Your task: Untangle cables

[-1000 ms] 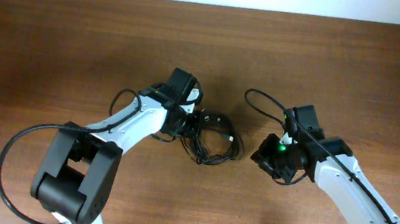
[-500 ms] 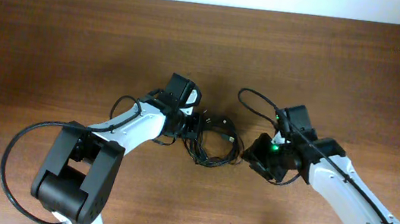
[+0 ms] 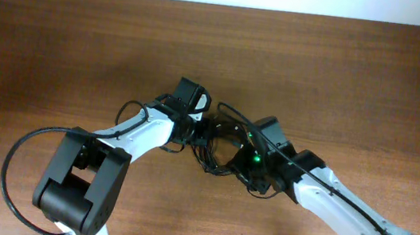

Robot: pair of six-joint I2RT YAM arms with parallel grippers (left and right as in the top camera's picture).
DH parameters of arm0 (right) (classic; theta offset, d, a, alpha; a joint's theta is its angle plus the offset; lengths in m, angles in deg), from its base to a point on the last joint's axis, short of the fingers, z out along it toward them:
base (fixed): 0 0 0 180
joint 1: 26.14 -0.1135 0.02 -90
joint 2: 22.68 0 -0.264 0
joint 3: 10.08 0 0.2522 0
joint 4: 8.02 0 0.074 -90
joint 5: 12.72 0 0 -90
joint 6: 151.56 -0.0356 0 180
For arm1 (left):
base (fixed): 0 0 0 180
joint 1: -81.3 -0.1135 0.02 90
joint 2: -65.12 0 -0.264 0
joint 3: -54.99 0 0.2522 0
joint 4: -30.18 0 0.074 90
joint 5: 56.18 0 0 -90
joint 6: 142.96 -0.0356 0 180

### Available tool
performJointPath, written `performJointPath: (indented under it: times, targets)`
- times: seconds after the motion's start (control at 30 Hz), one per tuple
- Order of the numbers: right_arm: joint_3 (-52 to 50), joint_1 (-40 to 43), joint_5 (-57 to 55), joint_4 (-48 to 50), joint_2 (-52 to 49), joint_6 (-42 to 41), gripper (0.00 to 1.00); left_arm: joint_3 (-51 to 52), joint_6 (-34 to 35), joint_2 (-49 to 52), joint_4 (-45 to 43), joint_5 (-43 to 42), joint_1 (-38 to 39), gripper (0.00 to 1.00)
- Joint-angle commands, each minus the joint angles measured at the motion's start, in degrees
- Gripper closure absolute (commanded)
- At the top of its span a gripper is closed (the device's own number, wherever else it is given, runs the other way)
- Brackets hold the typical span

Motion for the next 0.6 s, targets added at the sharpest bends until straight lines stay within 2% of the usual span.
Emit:
performJointPath:
  times: [0.0,0.17,0.2,0.23,0.4,0.57]
  targets:
    - [0.1,-1.8,0.3,3.7,-4.3,-1.5,0.59,1.8,-0.5,0.7,0.6,-0.2,0.2,0.92]
    - [0.1,-2.9,3.5,11.5,-11.5,-4.7,0.61,1.8,-0.5,0.7,0.6,-0.2,0.2,0.91]
    - [0.1,-2.8,4.1,12.8,-11.9,-4.7,0.83,1.8,-0.5,0.7,0.6,-0.2,0.2,0.9]
    - [0.1,-2.8,4.4,13.9,-11.8,-4.7,0.96,1.8,-0.5,0.7,0.6,-0.2,0.2,0.91]
    - [2.2,-2.7,9.7,17.7,-6.3,2.3,0.96,1.8,-0.5,0.7,0.6,0.2,0.2,0.93]
    - [2.2,-2.7,12.9,17.7,-3.8,2.3,0.96,1.8,-0.5,0.7,0.6,0.2,0.1,0.93]
